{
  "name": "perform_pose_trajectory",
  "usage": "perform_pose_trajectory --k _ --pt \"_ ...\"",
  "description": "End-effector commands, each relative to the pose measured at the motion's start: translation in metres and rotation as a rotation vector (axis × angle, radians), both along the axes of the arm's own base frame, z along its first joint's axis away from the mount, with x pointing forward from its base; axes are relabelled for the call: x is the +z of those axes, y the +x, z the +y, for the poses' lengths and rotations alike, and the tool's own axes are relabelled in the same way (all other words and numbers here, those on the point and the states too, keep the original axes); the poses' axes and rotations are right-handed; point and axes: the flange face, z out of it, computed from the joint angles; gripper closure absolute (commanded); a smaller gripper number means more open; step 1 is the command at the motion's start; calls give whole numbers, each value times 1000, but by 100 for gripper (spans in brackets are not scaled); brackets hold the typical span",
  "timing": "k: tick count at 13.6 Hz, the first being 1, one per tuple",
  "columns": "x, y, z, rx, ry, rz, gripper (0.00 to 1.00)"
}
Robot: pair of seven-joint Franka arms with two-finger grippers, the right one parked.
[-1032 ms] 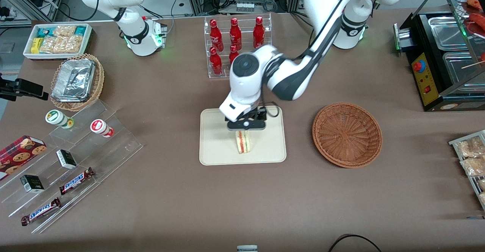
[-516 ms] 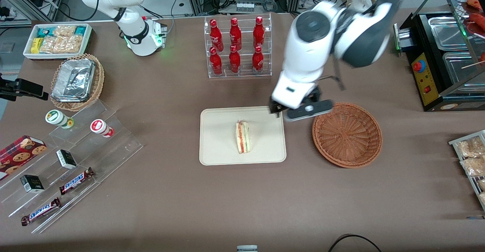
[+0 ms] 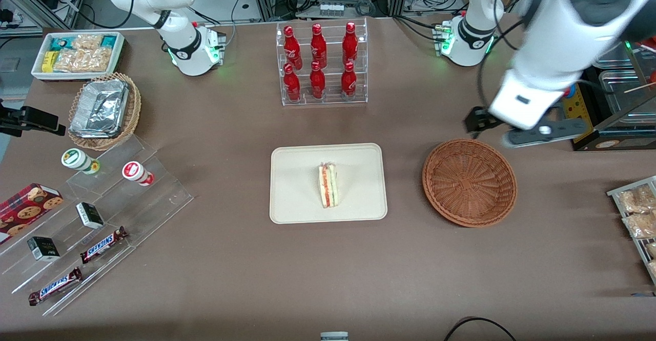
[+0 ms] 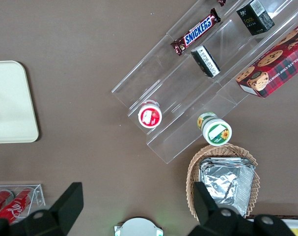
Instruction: Place sandwich from basket to tray
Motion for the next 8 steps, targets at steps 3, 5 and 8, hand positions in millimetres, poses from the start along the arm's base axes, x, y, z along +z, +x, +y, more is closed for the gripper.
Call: perform_pose_trajectory --k 3,5,8 --pt "13 -11 73 -107 -33 25 0" --pt "16 -10 91 -129 -37 28 0" --pt "21 4 92 -111 -51 14 0"
